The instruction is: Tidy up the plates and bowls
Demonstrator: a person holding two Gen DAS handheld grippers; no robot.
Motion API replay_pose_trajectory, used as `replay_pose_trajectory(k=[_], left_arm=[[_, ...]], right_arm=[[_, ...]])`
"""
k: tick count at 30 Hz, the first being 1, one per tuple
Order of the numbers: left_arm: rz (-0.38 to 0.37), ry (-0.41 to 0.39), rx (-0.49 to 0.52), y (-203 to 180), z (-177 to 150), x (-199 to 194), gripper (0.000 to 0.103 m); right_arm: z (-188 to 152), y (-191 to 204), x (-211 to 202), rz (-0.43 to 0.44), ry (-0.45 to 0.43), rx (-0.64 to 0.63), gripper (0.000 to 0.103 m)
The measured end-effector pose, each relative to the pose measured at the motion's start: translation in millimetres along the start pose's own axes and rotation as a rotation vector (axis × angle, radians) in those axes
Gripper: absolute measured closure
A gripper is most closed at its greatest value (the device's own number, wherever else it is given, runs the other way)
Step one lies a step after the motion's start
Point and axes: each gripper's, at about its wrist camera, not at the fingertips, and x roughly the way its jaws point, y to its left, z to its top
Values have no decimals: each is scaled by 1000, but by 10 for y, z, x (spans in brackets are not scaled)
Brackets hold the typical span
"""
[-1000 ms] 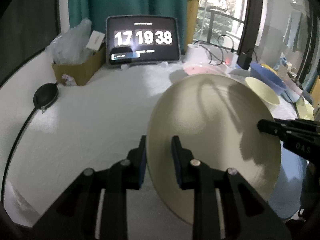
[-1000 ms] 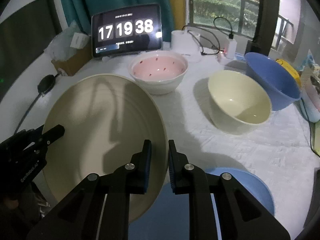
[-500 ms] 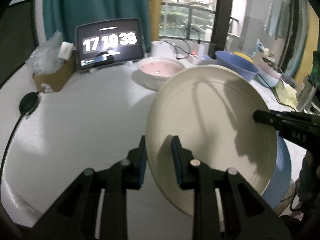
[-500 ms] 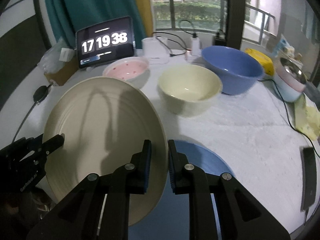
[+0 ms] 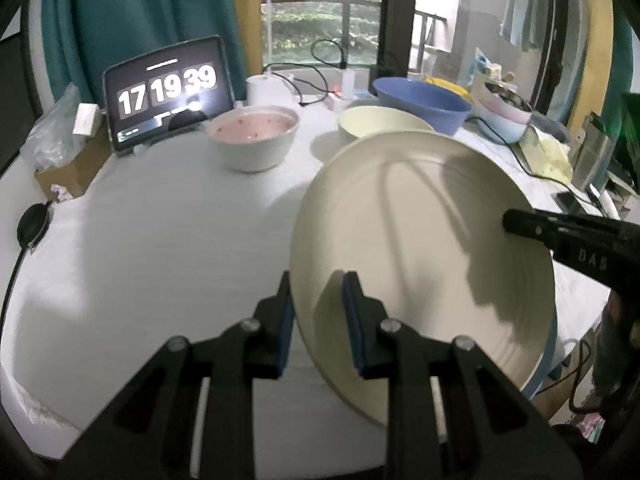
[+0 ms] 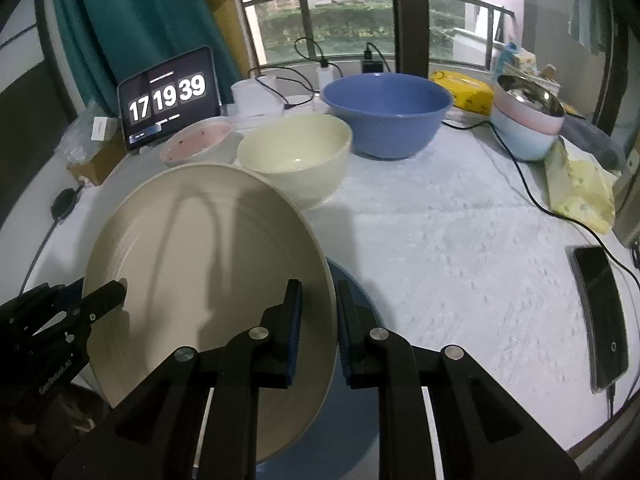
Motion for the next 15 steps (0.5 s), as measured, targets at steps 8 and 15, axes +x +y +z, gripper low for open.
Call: replay_pose_trajectory(k=[8,15], left_arm=[[-1,36,25,-164,-66,97,79],[-1,90,25,-218,-132,209,76]], right_arm=[[-130,-175,24,3,14,22,85],[-189,-233,41,5,18,27,84]])
